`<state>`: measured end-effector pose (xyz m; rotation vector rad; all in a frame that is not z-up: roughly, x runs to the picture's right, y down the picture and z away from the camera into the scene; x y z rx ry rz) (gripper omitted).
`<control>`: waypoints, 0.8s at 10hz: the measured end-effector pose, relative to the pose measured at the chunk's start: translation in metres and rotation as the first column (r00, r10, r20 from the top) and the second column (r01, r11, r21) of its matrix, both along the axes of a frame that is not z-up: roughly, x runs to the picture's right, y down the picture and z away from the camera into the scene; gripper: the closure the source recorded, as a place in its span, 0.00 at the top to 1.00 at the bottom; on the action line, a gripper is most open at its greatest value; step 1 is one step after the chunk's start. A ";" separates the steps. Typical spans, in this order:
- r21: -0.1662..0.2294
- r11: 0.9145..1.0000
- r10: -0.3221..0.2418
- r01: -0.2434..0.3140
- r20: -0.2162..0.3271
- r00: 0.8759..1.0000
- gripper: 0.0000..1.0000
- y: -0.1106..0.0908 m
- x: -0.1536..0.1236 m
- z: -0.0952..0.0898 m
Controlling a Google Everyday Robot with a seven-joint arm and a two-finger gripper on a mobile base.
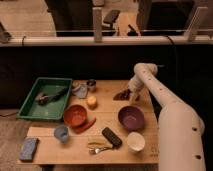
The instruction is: Place grapes in red bowl
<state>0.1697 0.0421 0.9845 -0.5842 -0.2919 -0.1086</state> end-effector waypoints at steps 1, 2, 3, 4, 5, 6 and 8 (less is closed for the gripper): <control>-0.012 1.000 -0.004 0.004 0.003 1.000 0.41 0.002 0.001 0.002; -0.022 1.000 -0.011 0.011 0.004 1.000 0.29 0.004 0.001 0.003; -0.021 1.000 -0.012 0.012 0.003 1.000 0.20 0.003 0.002 0.002; -0.025 1.000 -0.015 0.015 0.002 1.000 0.12 0.004 0.003 0.001; -0.024 1.000 -0.017 0.017 -0.001 1.000 0.02 0.003 0.004 0.000; -0.023 0.999 -0.023 0.023 -0.002 1.000 0.00 0.003 0.004 -0.001; -0.013 0.998 -0.061 0.061 0.001 0.998 0.00 -0.004 0.002 -0.015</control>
